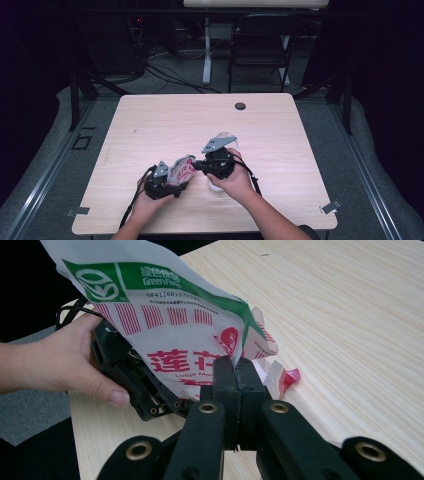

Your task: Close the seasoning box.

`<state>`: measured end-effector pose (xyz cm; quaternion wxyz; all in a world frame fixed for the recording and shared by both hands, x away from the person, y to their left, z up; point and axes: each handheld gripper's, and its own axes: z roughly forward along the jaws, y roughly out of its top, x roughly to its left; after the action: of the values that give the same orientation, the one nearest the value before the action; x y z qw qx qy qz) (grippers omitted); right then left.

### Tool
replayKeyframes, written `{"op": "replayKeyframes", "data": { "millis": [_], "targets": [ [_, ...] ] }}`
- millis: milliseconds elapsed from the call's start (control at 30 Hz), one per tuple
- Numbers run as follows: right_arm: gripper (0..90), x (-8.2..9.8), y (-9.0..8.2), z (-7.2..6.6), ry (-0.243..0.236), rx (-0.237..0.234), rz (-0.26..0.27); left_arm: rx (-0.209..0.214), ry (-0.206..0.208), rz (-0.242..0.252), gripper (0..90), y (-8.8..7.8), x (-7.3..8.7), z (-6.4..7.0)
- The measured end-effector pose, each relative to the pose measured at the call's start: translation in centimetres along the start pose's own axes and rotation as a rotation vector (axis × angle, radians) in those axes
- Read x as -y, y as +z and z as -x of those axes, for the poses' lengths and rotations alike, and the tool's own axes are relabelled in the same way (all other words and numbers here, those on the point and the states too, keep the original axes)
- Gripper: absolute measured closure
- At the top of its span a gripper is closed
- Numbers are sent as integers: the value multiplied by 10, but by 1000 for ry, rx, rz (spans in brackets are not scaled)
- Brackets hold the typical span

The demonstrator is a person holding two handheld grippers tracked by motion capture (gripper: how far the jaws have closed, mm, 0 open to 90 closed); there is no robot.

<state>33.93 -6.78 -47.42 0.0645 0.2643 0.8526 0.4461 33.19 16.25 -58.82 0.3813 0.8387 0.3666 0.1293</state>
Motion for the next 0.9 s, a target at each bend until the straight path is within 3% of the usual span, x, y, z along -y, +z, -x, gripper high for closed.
{"op": "replayKeyframes", "data": {
  "millis": [333, 467, 600, 900],
  "targets": [
    [900, 0, 1, -1, 0, 4, -2, -35, 36, -22, 284, 2, -1, 6],
    [900, 0, 1, -1, -3, 4, -6, -41, 30, -28, 262, 2, -1, 5],
    [900, 1, 1, -1, -3, 4, -6, -58, 22, -44, 161, 3, -1, 5],
    [900, 1, 1, -2, -7, 1, -4, -66, 7, -40, 167, 3, -1, 5]
  ]
}}
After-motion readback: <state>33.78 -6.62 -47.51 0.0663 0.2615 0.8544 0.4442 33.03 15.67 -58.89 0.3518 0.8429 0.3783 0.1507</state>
